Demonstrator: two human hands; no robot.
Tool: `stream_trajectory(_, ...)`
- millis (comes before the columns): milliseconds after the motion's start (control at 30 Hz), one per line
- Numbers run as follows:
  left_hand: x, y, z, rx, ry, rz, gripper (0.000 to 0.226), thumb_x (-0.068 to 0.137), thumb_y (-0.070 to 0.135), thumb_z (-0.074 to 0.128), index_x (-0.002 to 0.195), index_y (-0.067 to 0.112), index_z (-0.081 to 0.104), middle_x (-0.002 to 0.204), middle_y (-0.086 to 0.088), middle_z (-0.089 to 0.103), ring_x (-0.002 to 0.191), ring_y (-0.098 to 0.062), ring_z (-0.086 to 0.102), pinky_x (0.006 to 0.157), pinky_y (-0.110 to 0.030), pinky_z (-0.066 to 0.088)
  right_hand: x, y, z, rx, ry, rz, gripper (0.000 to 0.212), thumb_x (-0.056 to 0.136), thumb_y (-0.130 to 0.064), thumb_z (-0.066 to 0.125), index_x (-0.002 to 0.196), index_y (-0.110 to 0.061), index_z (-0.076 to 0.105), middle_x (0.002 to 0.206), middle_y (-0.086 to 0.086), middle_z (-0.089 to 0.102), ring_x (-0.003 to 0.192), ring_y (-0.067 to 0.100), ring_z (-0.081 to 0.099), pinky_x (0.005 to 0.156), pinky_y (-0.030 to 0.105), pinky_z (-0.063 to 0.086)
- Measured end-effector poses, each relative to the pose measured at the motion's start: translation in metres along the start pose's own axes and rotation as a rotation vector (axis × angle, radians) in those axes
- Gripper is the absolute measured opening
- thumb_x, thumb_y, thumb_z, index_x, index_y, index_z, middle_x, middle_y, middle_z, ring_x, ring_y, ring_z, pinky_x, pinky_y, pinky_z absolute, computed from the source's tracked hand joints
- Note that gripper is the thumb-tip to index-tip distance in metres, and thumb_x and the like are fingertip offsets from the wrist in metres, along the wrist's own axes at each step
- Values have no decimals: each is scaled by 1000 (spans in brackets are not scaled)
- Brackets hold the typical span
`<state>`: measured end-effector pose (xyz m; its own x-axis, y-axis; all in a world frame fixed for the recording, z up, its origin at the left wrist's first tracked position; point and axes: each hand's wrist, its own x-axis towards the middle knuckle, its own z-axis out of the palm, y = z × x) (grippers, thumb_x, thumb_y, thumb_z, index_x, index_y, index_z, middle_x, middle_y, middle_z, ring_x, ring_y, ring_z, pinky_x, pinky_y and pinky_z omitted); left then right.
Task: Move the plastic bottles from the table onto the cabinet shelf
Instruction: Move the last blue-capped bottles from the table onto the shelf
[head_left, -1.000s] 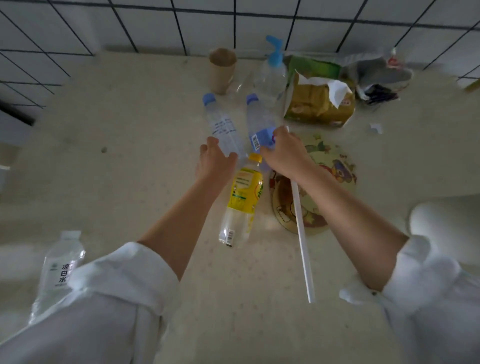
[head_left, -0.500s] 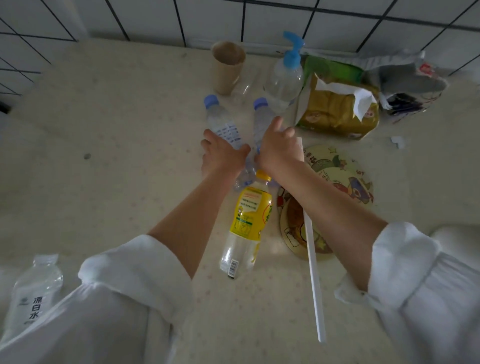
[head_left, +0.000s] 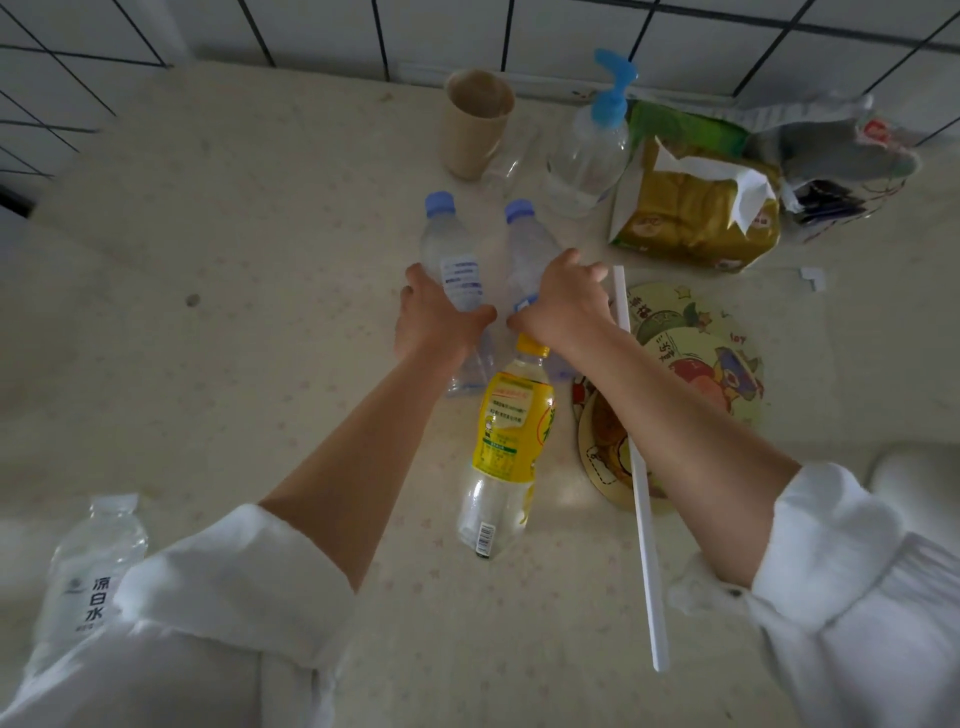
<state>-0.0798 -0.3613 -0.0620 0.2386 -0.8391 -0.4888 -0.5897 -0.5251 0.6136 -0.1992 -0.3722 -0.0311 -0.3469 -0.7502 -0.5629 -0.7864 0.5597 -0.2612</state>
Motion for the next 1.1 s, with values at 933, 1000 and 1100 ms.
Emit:
stream_trajectory(933, -130, -129, -116, -41, 207, 17, 82, 67, 30, 79, 137, 26, 38, 122, -3, 60, 106, -30, 59, 78, -35, 46, -168, 25, 50, 228, 65, -301, 76, 65, -30, 81, 124, -10, 39, 118, 10, 40, 86, 17, 40, 74, 23, 34)
stream_trajectory(1000, -148, -137, -118, -54, 212, 25, 81, 67, 28, 79, 137, 25, 39, 119, -4, 61, 106, -30, 59, 79, -33, 44, -187, 32, 52, 244, 72, -296, 74, 65, -30, 81, 123, -10, 39, 118, 10, 41, 86, 17, 39, 75, 23, 35)
stream_trajectory(1100, -173, -149, -120, -80, 204, 43, 80, 67, 27, 80, 136, 23, 41, 120, -6, 61, 109, -30, 58, 81, -31, 42, -217, 45, 56, 256, 86, -280, 75, 63, -30, 81, 122, -11, 40, 115, 9, 41, 86, 20, 44, 76, 25, 39)
